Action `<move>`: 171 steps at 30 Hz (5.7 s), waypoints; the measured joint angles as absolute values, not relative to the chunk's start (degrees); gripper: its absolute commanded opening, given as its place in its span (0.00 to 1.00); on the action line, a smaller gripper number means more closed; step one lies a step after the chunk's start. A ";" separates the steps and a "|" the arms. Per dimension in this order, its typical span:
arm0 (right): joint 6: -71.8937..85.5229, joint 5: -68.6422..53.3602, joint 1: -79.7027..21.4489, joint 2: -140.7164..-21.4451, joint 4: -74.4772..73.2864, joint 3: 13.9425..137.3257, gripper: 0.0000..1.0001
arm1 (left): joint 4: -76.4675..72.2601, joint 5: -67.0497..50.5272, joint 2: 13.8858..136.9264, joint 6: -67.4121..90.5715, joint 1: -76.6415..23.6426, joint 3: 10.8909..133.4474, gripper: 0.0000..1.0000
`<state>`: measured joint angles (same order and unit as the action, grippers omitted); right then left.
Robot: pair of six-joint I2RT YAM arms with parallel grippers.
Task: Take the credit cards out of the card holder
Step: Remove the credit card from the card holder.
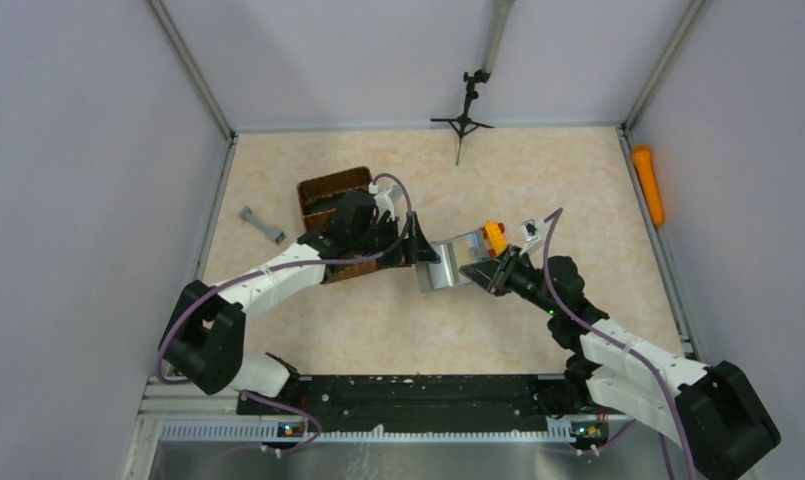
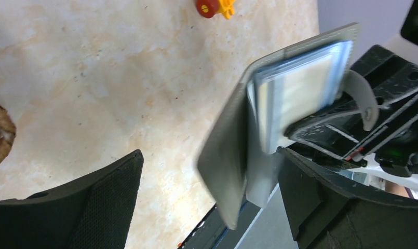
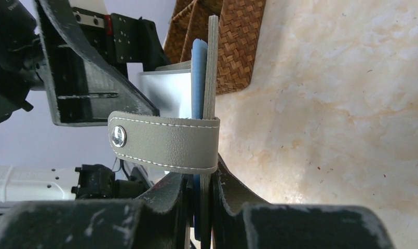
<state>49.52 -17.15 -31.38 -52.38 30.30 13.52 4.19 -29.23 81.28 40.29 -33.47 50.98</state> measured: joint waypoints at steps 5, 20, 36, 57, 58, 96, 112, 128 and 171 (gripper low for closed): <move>49.54 -16.40 -31.38 -51.92 30.39 13.63 0.00 | 5.61 -28.69 81.28 40.14 -33.45 50.39 0.99; 54.46 -16.25 -31.38 -52.40 36.05 13.56 0.33 | -18.72 -39.46 80.90 52.25 -33.47 39.92 0.00; 54.22 -13.63 -31.42 -46.70 32.38 13.56 0.32 | -19.62 -40.10 77.38 51.90 -33.47 38.83 0.00; 52.36 -10.92 -31.73 -43.79 25.80 14.61 0.14 | -18.31 -40.49 76.53 50.81 -33.54 38.11 0.00; 52.69 -11.03 -31.73 -43.29 26.33 14.41 0.16 | -18.31 -40.49 76.53 50.81 -33.54 38.11 0.00; 54.02 -15.29 -31.73 -51.75 30.02 15.49 0.13 | -17.39 -41.08 75.37 50.85 -33.36 36.84 0.00; 51.42 -23.33 -31.73 -59.75 27.44 18.87 0.40 | -11.55 -39.94 76.09 46.17 -35.31 39.77 0.00; 51.37 -25.87 -31.73 -61.67 27.66 18.87 0.53 | -9.80 -39.64 78.94 44.99 -36.01 40.91 0.00; 44.97 -17.87 -31.73 -49.45 11.73 21.15 0.13 | -21.63 -39.75 71.61 48.53 -36.38 35.20 0.88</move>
